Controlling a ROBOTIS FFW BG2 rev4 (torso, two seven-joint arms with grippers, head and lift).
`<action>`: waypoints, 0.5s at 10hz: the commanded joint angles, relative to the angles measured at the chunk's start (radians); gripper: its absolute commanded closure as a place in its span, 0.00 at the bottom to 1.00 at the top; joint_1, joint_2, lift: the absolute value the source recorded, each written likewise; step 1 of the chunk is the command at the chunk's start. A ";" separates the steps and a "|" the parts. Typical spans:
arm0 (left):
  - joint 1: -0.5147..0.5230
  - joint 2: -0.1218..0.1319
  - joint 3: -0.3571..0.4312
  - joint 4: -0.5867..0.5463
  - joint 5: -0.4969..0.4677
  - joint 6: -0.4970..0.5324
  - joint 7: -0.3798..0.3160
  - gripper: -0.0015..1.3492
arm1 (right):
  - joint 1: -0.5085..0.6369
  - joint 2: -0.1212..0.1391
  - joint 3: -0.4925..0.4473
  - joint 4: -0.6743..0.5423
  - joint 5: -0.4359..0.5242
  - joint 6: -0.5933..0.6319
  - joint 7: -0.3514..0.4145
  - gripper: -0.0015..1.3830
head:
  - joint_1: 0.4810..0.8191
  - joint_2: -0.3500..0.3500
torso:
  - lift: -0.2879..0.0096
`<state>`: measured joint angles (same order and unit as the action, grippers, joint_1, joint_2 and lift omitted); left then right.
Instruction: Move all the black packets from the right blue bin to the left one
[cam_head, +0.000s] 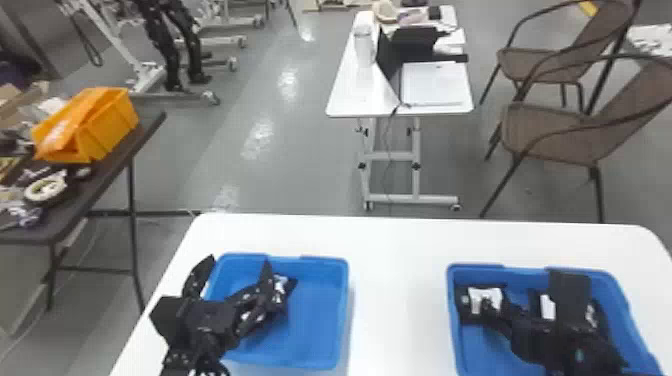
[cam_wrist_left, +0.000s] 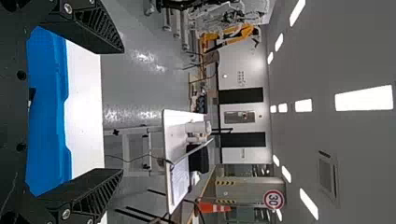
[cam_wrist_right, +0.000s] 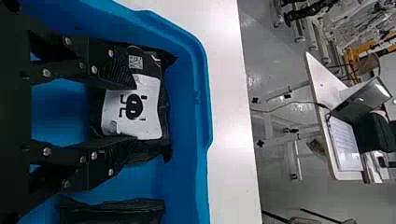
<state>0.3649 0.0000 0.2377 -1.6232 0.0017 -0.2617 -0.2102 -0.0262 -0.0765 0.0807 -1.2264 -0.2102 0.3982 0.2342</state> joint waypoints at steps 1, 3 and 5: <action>-0.001 -0.003 0.000 0.002 -0.002 -0.004 0.000 0.08 | 0.025 -0.006 -0.001 -0.033 -0.015 0.004 -0.010 0.93 | 0.63 0.76 | 0.97; -0.001 -0.003 0.000 0.002 -0.005 -0.005 0.000 0.08 | 0.019 -0.006 -0.001 0.004 -0.020 -0.022 -0.013 0.93 | 0.63 0.76 | 0.97; -0.006 -0.003 -0.001 0.002 -0.011 -0.008 0.000 0.08 | 0.022 -0.009 -0.001 0.013 -0.028 -0.032 -0.013 0.91 | 0.63 0.75 | 0.97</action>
<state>0.3606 0.0000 0.2366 -1.6214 -0.0072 -0.2693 -0.2102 -0.0105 -0.0842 0.0797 -1.2080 -0.2343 0.3691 0.2199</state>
